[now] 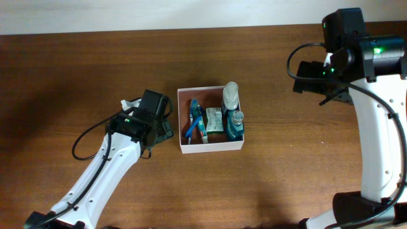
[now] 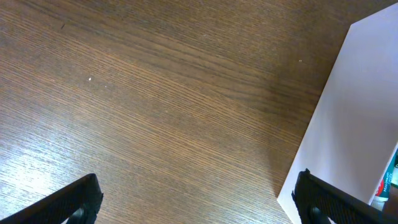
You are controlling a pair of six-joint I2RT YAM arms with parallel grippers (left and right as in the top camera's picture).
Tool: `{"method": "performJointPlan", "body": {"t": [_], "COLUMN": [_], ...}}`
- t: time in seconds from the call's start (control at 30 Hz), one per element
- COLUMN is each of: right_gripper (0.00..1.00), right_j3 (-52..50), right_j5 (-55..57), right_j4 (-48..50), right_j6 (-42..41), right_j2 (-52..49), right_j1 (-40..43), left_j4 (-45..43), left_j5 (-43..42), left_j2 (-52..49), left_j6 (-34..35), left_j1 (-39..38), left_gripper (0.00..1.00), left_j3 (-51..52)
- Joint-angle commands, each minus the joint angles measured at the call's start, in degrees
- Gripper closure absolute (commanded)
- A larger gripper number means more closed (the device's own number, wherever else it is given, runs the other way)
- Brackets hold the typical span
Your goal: Pack container
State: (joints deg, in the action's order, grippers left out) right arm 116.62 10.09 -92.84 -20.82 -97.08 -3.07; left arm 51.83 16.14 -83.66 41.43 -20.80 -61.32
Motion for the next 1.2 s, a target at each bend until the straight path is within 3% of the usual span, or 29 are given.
{"method": "performJointPlan", "body": {"t": [0.0,0.6,1.17], "right_gripper": [0.02,0.02,0.02], "right_j3": [0.4,0.4,0.4], "right_j5": [0.9,0.9,0.9], "right_j4": [0.0,0.0,0.0], "right_j6": [0.0,0.0,0.0], "right_j2": [0.1,1.5,33.5], "right_j1": [0.2,0.0,0.0], "left_j4": [0.1,0.1,0.1], "left_j5": [0.8,0.8,0.8], "left_j2": [0.9,0.9,0.9], "left_j6": [-0.1,-0.1,-0.1], "left_j1": [0.3,0.3,0.3], "left_gripper": [0.01,0.01,0.01], "left_j3": [0.3,0.3,0.3]}}
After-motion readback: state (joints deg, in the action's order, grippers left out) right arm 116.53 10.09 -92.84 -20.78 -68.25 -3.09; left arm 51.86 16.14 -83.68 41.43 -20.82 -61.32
